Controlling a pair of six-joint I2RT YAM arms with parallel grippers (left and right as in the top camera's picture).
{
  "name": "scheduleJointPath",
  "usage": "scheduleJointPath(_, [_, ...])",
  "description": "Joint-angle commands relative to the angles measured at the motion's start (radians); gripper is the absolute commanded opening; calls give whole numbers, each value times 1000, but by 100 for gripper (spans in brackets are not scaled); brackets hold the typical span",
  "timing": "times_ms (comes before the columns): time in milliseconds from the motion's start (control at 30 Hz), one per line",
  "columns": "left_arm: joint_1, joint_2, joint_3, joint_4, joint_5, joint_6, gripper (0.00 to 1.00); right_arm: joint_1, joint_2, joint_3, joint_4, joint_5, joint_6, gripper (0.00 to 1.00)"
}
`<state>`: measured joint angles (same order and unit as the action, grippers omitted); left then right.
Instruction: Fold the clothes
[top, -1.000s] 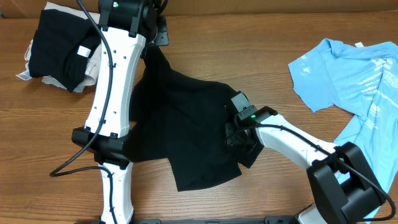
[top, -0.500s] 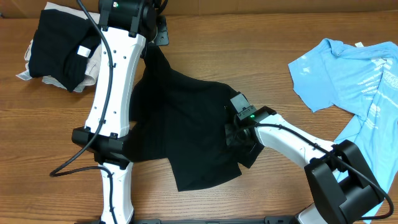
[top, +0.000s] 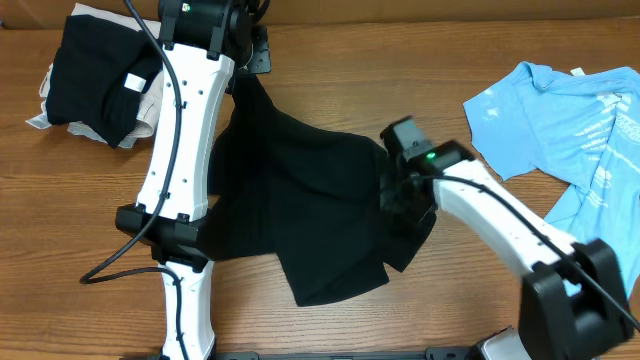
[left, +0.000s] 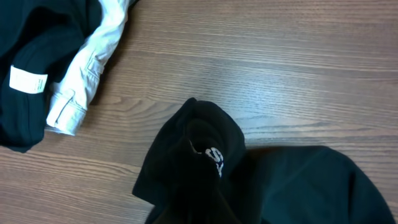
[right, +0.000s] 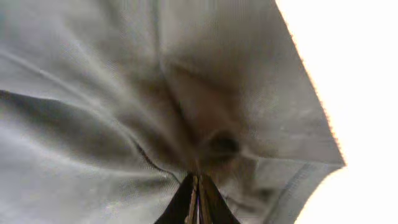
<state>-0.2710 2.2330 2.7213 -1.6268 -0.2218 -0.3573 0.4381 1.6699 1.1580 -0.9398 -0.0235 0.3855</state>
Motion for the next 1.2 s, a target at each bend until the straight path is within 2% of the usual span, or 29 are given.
scheduleJointPath(0, [4, 4, 2, 3, -26, 44, 4, -2, -71, 89, -38, -13, -24, 4])
scheduleJointPath(267, [15, -6, 46, 3, -26, 75, 4, -13, -134, 267, -168, -19, -51, 4])
scheduleJointPath(467, [38, -82, 148, -3, -26, 74, 4, -112, -179, 470, -293, -19, -78, 4])
scheduleJointPath(767, [91, -332, 201, 95, -105, 74, 4, -354, -206, 830, -456, -28, -179, 4])
scheduleJointPath(933, [94, -483, 201, 141, -102, 74, 4, -489, -206, 1026, -518, -104, -229, 4])
scheduleJointPath(1167, [94, -661, 201, 142, -103, 74, 4, -603, -215, 1280, -643, -170, -260, 4])
